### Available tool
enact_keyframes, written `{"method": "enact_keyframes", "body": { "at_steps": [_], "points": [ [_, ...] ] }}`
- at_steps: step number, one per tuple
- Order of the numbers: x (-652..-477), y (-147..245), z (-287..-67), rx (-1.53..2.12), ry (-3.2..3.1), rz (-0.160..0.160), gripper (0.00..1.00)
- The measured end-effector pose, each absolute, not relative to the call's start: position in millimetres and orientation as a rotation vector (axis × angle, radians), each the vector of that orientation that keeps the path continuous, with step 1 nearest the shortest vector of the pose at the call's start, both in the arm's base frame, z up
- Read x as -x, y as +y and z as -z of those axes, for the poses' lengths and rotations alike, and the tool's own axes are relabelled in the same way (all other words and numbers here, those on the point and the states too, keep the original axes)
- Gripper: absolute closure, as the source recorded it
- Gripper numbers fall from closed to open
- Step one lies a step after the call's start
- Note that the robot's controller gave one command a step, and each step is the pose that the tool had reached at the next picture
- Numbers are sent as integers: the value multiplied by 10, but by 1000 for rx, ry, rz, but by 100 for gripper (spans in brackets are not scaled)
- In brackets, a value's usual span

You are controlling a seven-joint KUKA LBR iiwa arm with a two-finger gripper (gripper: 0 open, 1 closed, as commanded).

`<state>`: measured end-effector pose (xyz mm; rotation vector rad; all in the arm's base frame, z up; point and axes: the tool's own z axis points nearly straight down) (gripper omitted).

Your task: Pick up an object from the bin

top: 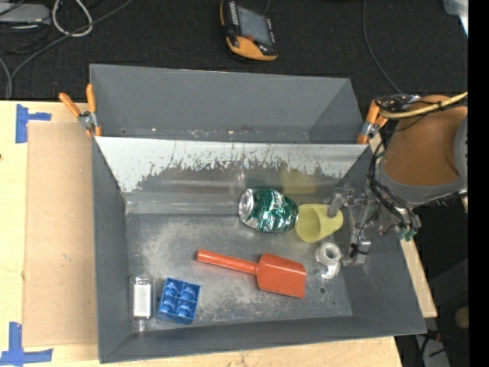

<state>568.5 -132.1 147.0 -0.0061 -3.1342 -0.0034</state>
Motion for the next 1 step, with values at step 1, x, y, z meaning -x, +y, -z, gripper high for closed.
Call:
{"method": "enact_keyframes", "body": {
  "at_steps": [1],
  "points": [
    [-5699,-1313,-1517,-3,-3141,1,0]
  ]
}}
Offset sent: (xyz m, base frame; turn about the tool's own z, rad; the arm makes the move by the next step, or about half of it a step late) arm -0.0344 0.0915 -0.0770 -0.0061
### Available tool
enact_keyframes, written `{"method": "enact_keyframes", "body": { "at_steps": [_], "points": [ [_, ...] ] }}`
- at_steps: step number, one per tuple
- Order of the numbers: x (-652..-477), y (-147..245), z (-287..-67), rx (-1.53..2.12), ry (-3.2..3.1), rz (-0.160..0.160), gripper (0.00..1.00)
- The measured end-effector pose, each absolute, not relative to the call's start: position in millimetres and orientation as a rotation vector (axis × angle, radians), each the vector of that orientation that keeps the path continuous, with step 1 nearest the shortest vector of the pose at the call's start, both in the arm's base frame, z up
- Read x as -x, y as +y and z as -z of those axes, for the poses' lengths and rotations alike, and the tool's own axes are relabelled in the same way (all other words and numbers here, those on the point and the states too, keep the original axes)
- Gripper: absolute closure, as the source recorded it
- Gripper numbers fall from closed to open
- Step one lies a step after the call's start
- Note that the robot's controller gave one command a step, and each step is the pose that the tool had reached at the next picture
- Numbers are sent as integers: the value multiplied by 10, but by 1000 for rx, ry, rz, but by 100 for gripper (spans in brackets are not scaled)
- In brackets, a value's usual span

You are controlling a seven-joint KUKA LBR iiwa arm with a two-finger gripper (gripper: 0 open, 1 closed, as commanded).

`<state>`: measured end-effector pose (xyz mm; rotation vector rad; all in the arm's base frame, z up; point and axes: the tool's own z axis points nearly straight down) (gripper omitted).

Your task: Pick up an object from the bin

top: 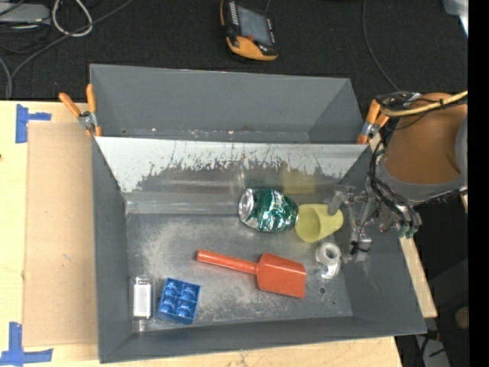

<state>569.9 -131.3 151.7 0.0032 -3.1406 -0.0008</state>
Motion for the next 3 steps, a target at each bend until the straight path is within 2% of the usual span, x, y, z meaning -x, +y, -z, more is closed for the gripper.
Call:
{"method": "enact_keyframes", "body": {
  "at_steps": [1,2,3],
  "points": [
    [-5330,-382,-683,-9,-3135,6,0],
    [-5054,-633,-1533,115,-3151,-6,0],
    [-5183,-249,-989,50,-3127,6,0]
  ]
}}
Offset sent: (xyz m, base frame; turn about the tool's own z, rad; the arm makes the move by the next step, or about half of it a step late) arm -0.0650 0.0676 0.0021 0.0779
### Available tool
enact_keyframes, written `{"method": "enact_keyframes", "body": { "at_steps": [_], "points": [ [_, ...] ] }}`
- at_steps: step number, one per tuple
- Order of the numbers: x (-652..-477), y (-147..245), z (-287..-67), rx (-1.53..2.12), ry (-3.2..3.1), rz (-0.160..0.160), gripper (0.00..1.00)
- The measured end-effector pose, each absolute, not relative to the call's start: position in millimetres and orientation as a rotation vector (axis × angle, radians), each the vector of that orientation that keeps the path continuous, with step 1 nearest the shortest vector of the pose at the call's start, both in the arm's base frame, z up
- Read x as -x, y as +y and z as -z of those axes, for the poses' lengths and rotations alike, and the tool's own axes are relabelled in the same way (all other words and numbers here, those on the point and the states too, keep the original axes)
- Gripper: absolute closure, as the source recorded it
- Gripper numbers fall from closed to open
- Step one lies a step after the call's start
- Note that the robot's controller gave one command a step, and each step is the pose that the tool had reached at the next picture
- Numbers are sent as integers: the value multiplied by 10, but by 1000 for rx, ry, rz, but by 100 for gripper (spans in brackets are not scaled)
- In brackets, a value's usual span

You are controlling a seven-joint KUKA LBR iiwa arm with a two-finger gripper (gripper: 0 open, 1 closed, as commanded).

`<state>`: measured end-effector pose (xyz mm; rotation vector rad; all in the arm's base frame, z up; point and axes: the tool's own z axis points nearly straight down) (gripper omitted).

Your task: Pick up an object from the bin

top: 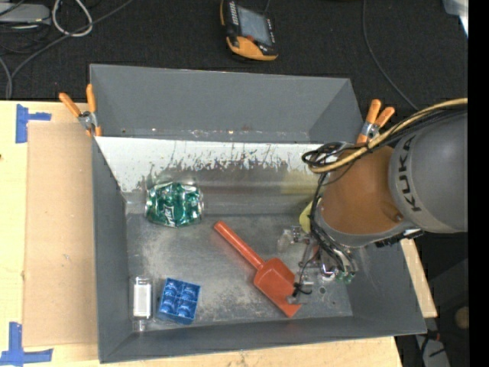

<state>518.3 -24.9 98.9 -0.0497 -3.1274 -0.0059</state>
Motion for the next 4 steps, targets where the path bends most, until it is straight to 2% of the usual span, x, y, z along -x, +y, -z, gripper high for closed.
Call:
{"method": "enact_keyframes", "body": {
  "at_steps": [1,2,3,4],
  "points": [
    [-4815,205,-693,331,-3133,-1,0],
    [-5197,37,-696,374,-3109,3,100],
    [-5198,38,-697,373,-3109,3,100],
    [-5176,39,-918,368,-3102,3,100]
  ]
}}
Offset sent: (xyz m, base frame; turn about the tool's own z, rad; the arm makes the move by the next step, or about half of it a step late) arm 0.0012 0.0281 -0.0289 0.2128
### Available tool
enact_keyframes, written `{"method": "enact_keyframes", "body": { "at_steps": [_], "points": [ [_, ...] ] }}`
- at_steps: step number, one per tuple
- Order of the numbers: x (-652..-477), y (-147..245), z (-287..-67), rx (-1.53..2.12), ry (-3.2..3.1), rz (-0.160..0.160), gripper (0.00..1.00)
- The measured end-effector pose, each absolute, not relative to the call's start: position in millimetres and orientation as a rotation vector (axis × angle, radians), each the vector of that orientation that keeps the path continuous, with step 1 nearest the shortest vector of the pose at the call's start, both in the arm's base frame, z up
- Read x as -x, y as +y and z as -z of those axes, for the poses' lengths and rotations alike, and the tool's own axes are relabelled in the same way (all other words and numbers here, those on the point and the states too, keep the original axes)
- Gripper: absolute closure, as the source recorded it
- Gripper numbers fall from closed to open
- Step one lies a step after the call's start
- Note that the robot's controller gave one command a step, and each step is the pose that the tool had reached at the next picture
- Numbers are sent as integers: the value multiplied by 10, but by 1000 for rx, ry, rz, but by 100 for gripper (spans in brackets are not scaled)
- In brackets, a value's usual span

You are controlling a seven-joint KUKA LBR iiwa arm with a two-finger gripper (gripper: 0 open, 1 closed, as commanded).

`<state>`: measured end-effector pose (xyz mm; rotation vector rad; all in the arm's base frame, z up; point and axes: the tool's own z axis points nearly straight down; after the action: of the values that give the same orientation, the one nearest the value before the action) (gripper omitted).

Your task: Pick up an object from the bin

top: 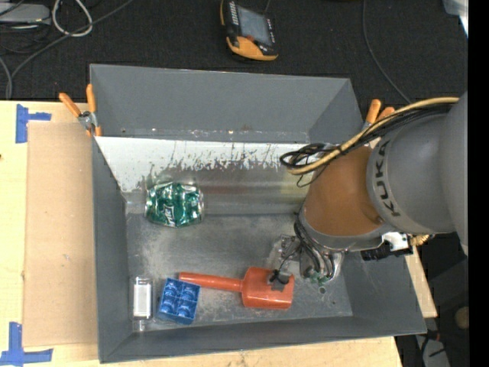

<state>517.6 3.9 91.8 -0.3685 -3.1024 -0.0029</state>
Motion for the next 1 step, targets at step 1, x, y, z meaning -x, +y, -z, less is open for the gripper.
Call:
{"method": "enact_keyframes", "body": {
  "at_steps": [1],
  "points": [
    [-5176,41,-1151,363,-3104,4,100]
  ]
}}
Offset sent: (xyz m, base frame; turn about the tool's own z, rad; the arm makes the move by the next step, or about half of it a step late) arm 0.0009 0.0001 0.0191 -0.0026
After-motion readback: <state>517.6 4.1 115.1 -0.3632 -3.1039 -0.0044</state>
